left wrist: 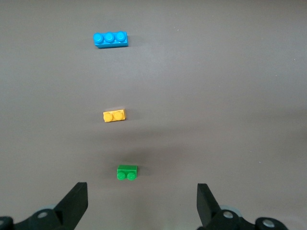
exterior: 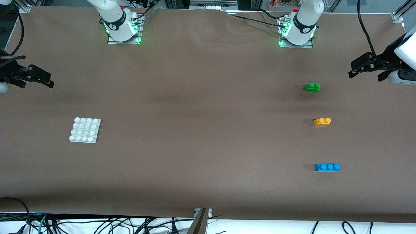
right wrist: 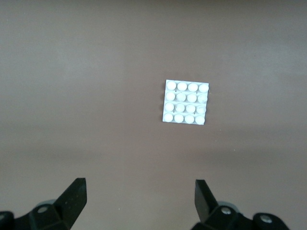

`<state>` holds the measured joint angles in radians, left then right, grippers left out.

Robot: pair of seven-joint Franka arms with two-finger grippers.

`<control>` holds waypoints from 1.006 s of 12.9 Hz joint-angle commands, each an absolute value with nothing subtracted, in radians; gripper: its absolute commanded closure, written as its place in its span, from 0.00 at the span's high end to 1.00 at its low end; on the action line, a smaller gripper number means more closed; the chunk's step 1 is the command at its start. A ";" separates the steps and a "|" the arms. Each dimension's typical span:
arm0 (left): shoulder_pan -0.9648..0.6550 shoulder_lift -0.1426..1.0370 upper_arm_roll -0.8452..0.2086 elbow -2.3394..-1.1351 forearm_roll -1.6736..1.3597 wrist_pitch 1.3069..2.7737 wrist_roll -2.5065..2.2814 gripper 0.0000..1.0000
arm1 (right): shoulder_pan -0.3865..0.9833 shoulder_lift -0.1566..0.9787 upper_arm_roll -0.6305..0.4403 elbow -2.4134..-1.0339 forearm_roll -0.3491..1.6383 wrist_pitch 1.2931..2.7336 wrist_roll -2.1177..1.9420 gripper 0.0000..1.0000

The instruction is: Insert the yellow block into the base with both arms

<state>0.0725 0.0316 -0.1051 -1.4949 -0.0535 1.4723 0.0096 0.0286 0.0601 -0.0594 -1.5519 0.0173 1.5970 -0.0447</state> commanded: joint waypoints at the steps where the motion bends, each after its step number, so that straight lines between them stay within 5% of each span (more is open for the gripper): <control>1: 0.069 0.037 -0.101 -1.471 -0.067 1.453 0.015 1.00 | 0.017 0.055 -0.054 -1.549 -0.006 1.583 -0.038 1.00; 13: 0.067 0.035 -0.104 -1.471 -0.067 1.453 0.015 1.00 | 0.017 0.098 -0.055 -1.486 -0.020 1.575 -0.040 1.00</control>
